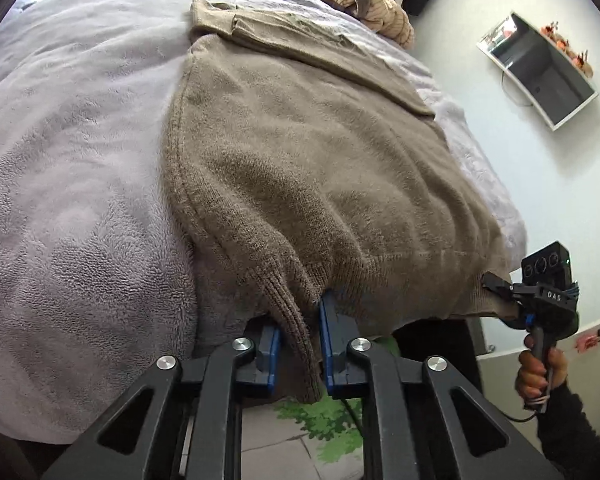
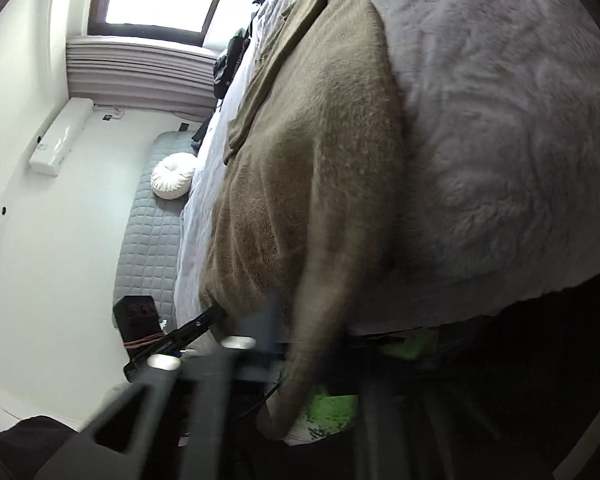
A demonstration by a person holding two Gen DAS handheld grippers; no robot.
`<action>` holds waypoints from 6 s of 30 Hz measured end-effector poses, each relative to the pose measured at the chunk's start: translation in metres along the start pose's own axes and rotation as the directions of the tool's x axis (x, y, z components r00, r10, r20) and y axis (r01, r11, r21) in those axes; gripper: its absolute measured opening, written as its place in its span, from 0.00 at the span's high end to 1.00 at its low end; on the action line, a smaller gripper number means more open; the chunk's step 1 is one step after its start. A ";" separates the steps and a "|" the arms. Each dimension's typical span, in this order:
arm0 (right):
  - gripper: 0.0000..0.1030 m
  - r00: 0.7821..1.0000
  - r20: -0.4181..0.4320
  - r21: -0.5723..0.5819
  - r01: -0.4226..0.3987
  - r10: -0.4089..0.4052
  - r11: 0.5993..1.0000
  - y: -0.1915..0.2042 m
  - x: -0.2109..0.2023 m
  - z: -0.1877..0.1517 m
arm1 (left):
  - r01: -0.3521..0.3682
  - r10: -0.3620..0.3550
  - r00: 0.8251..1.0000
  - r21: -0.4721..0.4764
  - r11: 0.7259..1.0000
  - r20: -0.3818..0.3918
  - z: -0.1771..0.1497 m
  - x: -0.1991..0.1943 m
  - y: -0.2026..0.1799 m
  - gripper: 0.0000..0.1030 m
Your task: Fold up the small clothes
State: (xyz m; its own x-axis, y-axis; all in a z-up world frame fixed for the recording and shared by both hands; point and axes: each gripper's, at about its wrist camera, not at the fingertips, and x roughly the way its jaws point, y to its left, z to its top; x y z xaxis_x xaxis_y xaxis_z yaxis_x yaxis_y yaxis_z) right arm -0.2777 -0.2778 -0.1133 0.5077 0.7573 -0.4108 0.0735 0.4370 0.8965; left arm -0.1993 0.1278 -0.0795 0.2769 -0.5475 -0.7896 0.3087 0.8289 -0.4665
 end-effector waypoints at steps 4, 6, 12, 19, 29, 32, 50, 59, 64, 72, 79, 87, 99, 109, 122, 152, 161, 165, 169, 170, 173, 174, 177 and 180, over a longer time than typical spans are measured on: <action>0.92 0.987 0.057 -0.046 -0.150 0.153 0.988 0.029 -0.015 0.012 | 0.076 -0.077 0.993 0.005 0.997 0.087 0.013 -0.033 -0.001 0.87; 0.92 0.975 0.080 -0.088 -0.202 0.209 0.975 0.049 -0.021 0.027 | 0.081 -0.083 0.987 0.026 0.996 0.135 0.026 -0.047 -0.004 0.87; 0.92 0.966 0.101 -0.172 -0.219 0.239 0.960 0.089 -0.012 0.083 | 0.090 -0.097 0.964 0.038 0.995 0.247 0.086 -0.061 -0.008 0.87; 0.92 0.972 0.109 -0.204 -0.183 0.208 0.962 0.118 0.013 0.156 | 0.052 -0.066 0.942 0.049 0.997 0.328 0.172 -0.047 -0.012 0.87; 0.92 0.984 0.121 -0.190 -0.107 0.131 0.976 0.121 0.053 0.274 | -0.020 -0.001 0.925 0.051 0.999 0.381 0.280 -0.016 -0.005 0.87; 0.92 0.991 0.125 -0.111 -0.042 0.056 0.993 0.096 0.079 0.303 | -0.110 0.091 0.928 0.033 0.993 0.361 0.303 0.009 0.000 0.87; 0.21 0.944 0.151 -0.134 0.313 -0.293 0.940 0.053 0.073 0.306 | -0.103 0.107 0.994 0.176 0.979 -0.011 0.264 0.107 0.006 0.11; 0.22 0.847 0.171 -0.324 0.531 -0.503 0.783 0.062 0.103 0.331 | -0.009 0.026 0.994 0.150 0.989 -0.111 0.267 0.130 -0.003 0.13; 0.69 0.795 0.109 -0.394 0.586 -0.597 0.708 0.057 0.149 0.335 | -0.057 0.073 0.986 0.110 0.992 -0.148 0.268 0.137 0.005 0.88; 0.94 0.792 0.312 -0.443 0.610 -0.524 0.657 0.111 0.093 0.289 | -0.098 0.085 0.991 0.129 0.987 0.106 0.261 0.060 -0.007 0.88; 0.94 0.770 0.439 -0.452 0.635 -0.463 0.627 0.164 0.077 0.311 | -0.195 0.134 0.936 0.164 0.967 0.324 0.310 0.009 -0.019 0.89; 0.94 0.751 0.353 -0.391 0.660 -0.558 0.641 0.122 0.131 0.368 | -0.215 0.185 0.935 0.069 0.974 0.301 0.376 0.056 0.005 0.89; 0.94 0.801 0.236 -0.268 0.597 -0.549 0.756 0.055 0.134 0.376 | -0.286 0.268 0.951 0.118 0.951 0.151 0.361 0.124 0.019 0.10; 0.94 0.779 0.278 -0.303 0.626 -0.562 0.719 0.071 0.133 0.365 | -0.237 0.227 0.969 0.103 0.966 0.097 0.357 0.133 0.022 0.93; 0.94 0.728 0.282 -0.311 0.686 -0.625 0.658 0.065 0.157 0.398 | -0.357 0.335 0.922 0.096 0.929 0.192 0.375 0.142 0.031 0.93; 0.35 0.917 0.192 0.169 0.319 -0.349 0.933 0.018 0.031 0.196 | -0.166 0.166 0.986 -0.007 0.986 0.023 0.228 0.072 0.064 0.28; 0.91 0.891 0.250 0.240 0.322 -0.379 0.916 0.000 0.046 0.222 | -0.150 0.150 0.989 -0.058 0.987 -0.004 0.227 0.085 0.071 0.91; 0.92 0.856 0.266 0.061 0.445 -0.444 0.894 0.037 0.038 0.233 | -0.148 0.149 0.988 -0.013 0.989 0.046 0.219 0.062 0.064 0.92; 0.92 0.810 0.222 0.008 0.556 -0.543 0.831 0.027 0.041 0.238 | -0.188 0.188 0.982 0.020 0.982 0.006 0.203 0.074 0.072 0.93; 0.92 0.800 0.198 0.003 0.577 -0.566 0.817 0.018 0.047 0.237 | -0.190 0.190 0.982 0.021 0.982 0.003 0.201 0.078 0.074 0.93; 0.92 0.820 0.188 0.043 0.543 -0.540 0.839 0.002 0.047 0.229 | -0.220 0.218 0.975 0.048 0.974 0.036 0.192 0.075 0.071 0.93; 0.92 0.830 0.194 0.066 0.520 -0.522 0.851 0.002 0.040 0.227 | -0.234 0.232 0.972 0.057 0.970 0.042 0.191 0.071 0.068 0.93; 0.91 0.835 0.189 0.084 0.511 -0.517 0.855 0.007 0.028 0.219 | -0.254 0.249 0.966 0.074 0.964 0.076 0.186 0.054 0.065 0.93; 0.91 0.820 0.214 0.074 0.529 -0.531 0.846 0.018 0.017 0.211 | -0.278 0.269 0.956 0.072 0.958 0.118 0.187 0.035 0.065 0.93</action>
State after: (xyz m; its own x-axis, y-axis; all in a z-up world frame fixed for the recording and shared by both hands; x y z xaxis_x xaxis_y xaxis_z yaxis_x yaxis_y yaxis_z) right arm -0.0867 -0.3596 -0.0685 0.5607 0.2848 -0.7774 0.3942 0.7339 0.5532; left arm 0.0006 0.1411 -0.0626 0.4554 -0.3141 -0.8330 0.2841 0.9381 -0.1984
